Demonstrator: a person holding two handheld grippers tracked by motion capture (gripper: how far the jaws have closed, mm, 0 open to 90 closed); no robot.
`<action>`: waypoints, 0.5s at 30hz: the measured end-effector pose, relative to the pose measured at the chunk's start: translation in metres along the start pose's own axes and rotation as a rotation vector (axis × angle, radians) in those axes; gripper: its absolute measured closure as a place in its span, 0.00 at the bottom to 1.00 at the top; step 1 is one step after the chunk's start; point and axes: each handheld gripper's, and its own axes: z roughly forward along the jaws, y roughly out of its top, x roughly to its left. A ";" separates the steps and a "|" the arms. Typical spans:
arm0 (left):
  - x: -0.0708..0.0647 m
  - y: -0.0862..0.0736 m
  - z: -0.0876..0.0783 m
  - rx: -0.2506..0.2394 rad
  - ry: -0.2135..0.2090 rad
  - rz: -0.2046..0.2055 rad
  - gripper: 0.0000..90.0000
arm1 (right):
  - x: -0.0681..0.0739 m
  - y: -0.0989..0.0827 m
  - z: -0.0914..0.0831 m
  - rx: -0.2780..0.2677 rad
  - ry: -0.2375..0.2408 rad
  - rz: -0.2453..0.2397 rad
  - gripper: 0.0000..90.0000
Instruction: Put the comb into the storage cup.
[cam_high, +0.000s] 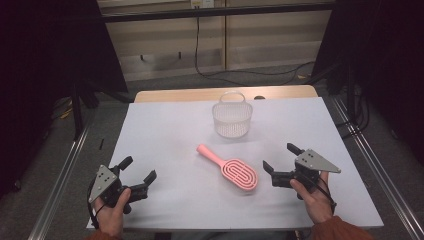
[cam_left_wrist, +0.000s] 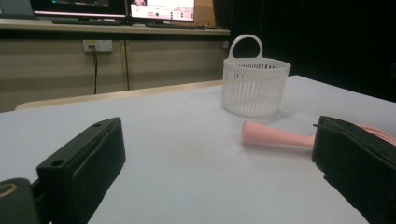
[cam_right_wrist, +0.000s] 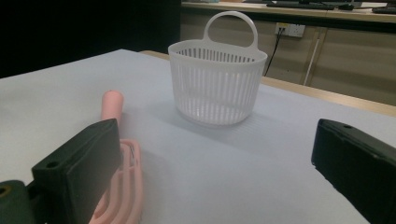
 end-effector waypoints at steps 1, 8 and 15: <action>0.000 0.000 0.000 -0.003 -0.002 -0.004 0.03 | 0.001 0.002 0.001 0.007 0.000 -0.003 0.01; 0.000 0.001 0.001 -0.009 -0.005 0.008 0.03 | 0.003 0.013 0.010 0.092 0.052 -0.003 0.01; -0.002 0.001 0.003 0.003 -0.009 0.031 0.03 | 0.004 0.022 0.023 0.218 0.172 0.000 0.02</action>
